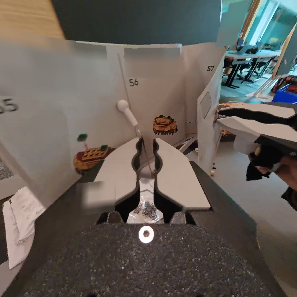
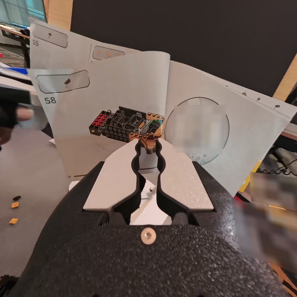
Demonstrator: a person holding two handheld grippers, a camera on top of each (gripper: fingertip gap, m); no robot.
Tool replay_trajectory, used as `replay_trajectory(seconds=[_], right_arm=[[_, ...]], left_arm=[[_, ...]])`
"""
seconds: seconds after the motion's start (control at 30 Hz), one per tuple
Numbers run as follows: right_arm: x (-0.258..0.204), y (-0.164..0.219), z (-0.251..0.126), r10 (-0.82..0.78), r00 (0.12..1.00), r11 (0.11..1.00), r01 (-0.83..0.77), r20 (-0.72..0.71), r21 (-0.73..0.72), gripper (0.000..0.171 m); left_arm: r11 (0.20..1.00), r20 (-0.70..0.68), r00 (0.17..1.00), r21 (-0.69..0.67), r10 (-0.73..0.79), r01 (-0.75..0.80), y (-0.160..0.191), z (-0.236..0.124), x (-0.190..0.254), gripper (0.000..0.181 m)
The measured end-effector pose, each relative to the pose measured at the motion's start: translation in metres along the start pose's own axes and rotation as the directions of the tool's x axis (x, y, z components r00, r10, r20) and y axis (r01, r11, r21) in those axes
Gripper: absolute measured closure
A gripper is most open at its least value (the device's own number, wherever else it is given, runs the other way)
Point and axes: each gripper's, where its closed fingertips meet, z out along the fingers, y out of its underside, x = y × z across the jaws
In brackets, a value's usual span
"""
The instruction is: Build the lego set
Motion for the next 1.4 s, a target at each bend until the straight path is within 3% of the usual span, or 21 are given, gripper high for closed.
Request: replay_trajectory(seconds=[0.13, 0.37, 0.5, 0.63, 0.7, 0.8, 0.97, 1.13, 1.3, 1.4], right_arm=[[-0.008, -0.005, 0.0, 0.0, 0.998, 1.0, 0.0, 0.066, -0.003, 0.155], [-0.05, -0.019, 0.015, -0.181, 0.962, 0.979, 0.197, 0.202, -0.061, 0.155], [-0.066, -0.053, 0.006, -0.207, 0.941, 0.978, 0.2, 0.267, 0.051, 0.155], [-0.031, -0.081, -0.013, -0.156, 0.958, 0.983, 0.127, 0.241, 0.132, 0.156], [-0.002, -0.064, -0.013, -0.234, 0.951, 0.972, 0.23, 0.2, 0.041, 0.156], [0.023, -0.019, -0.009, -0.419, 0.882, 0.889, 0.447, 0.216, -0.102, 0.158], [-0.012, -0.002, 0.003, -0.588, 0.766, 0.779, 0.623, 0.259, -0.075, 0.162], [-0.034, 0.001, 0.027, -0.621, 0.731, 0.738, 0.667, 0.282, -0.105, 0.163], [-0.047, -0.008, 0.041, -0.592, 0.751, 0.76, 0.641, 0.294, -0.106, 0.164], [-0.051, -0.015, 0.05, -0.604, 0.749, 0.752, 0.649, 0.274, -0.115, 0.166]], left_arm=[[1.0, 0.057, 0.998, -0.008, 0.03, -0.03, 0.001, -0.001, -0.005, 0.179], [0.93, -0.106, 0.942, 0.157, -0.318, 0.332, 0.016, -0.024, -0.018, 0.179], [0.902, -0.148, 0.919, 0.186, -0.365, 0.389, 0.024, -0.03, -0.02, 0.178], [0.895, -0.161, 0.916, 0.206, -0.367, 0.395, 0.025, -0.031, -0.019, 0.178], [0.884, -0.177, 0.906, 0.214, -0.384, 0.416, 0.026, -0.031, -0.019, 0.178], [0.868, -0.203, 0.893, 0.226, -0.401, 0.441, 0.027, -0.031, -0.019, 0.178], [0.837, -0.246, 0.867, 0.247, -0.434, 0.489, 0.028, -0.032, -0.019, 0.178], [0.757, -0.365, 0.787, 0.261, -0.497, 0.599, 0.03, -0.036, -0.016, 0.18], [0.557, -0.583, 0.569, 0.227, -0.58, 0.799, 0.04, -0.038, -0.017, 0.18], [0.536, -0.589, 0.566, 0.251, -0.577, 0.806, 0.041, -0.039, -0.016, 0.181]])
